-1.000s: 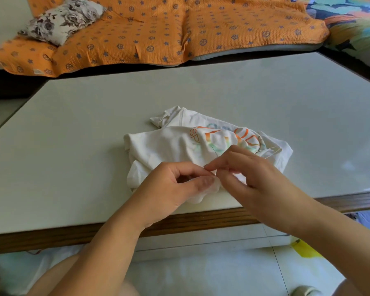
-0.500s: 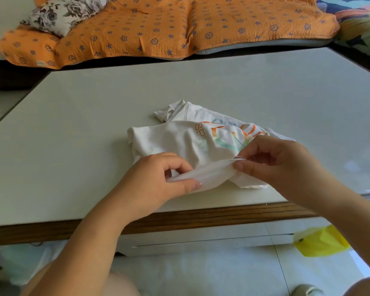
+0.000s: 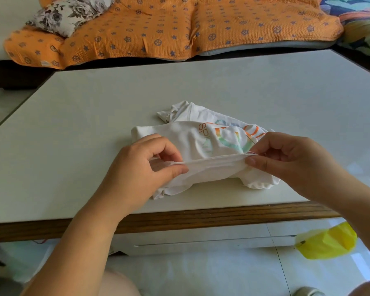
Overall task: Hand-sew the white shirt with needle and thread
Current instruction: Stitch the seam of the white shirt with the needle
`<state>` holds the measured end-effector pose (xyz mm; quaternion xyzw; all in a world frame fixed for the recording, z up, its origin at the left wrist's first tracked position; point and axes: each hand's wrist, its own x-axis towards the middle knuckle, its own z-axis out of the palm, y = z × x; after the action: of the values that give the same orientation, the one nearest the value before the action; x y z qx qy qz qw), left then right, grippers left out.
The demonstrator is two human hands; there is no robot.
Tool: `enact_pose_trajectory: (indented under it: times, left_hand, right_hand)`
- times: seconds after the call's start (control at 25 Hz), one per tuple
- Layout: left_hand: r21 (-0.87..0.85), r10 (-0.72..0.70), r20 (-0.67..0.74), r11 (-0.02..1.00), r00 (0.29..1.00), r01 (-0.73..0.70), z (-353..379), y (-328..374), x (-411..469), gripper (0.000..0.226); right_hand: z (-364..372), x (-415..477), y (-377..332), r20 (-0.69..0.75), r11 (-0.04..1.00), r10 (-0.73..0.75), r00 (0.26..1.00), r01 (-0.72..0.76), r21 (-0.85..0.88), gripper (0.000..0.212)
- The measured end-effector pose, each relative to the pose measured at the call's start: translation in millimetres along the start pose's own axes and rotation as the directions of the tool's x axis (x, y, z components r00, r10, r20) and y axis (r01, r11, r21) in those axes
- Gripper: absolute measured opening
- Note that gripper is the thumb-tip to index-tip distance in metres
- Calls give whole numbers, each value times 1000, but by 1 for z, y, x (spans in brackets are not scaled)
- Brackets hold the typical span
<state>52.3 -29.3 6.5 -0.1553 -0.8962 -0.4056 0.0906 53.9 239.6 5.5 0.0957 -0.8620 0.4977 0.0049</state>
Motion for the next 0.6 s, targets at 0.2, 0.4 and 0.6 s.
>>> enact_pose_trajectory:
  times: [0.2,0.4,0.6]
  left_hand:
    - [114,134,-84,986,987,-125,2,1,-2,21]
    - [224,214,-125,957,969,-183,2,-4,0,17]
    - [265,302,-175,931,937,-250,2,-2,0,15]
  right_hand:
    - [-1,0,-2,-45,999,-14,999,16,52,26]
    - [1,-1,-5,-58,996,-11,998,16,90,20]
    - [1,-1,-6,-82,997,-10,997,17,80,18]
